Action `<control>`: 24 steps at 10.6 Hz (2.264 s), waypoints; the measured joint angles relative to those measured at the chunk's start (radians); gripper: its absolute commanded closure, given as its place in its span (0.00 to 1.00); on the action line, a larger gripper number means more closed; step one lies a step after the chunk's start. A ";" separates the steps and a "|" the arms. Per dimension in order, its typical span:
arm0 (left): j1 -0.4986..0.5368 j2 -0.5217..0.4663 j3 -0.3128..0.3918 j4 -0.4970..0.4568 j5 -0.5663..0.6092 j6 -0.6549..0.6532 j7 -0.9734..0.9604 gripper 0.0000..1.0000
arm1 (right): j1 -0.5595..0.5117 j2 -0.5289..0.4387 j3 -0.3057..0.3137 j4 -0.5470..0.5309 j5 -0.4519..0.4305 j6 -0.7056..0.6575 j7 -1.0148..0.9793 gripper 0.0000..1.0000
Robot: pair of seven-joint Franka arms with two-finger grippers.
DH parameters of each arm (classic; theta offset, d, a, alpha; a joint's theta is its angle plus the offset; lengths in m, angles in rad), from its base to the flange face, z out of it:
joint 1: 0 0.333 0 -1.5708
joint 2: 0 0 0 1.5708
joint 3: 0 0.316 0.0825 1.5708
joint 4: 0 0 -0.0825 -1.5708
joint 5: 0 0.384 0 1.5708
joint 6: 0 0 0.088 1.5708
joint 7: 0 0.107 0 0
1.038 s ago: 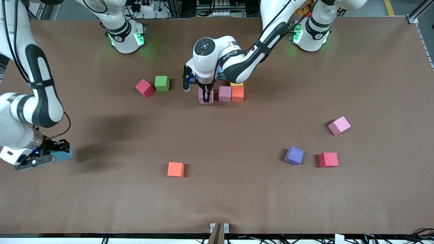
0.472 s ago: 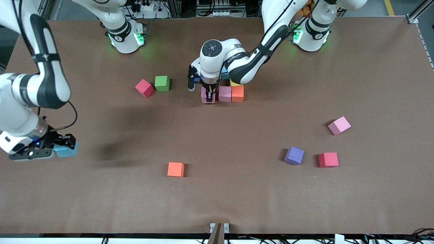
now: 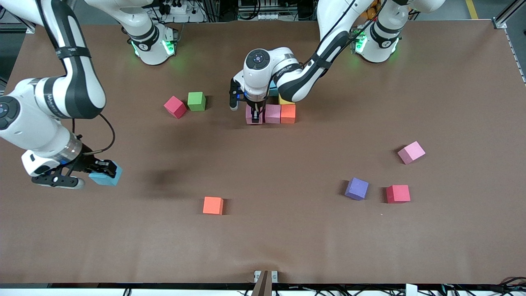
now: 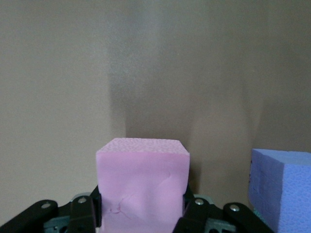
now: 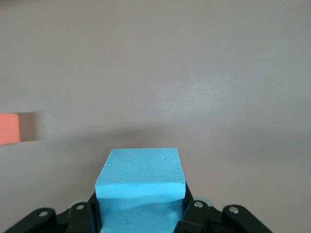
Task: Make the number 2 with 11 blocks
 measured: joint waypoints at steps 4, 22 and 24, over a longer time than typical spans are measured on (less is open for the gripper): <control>0.000 0.000 -0.001 -0.010 0.000 0.000 0.000 0.61 | 0.022 0.000 0.000 0.000 0.002 0.001 0.059 0.50; -0.002 0.007 -0.003 -0.027 0.000 0.003 0.009 0.00 | 0.082 -0.089 -0.003 0.001 0.007 -0.178 0.151 0.50; -0.003 0.007 -0.004 -0.027 0.000 0.004 0.009 0.00 | 0.091 -0.090 -0.003 0.001 0.009 -0.178 0.159 0.50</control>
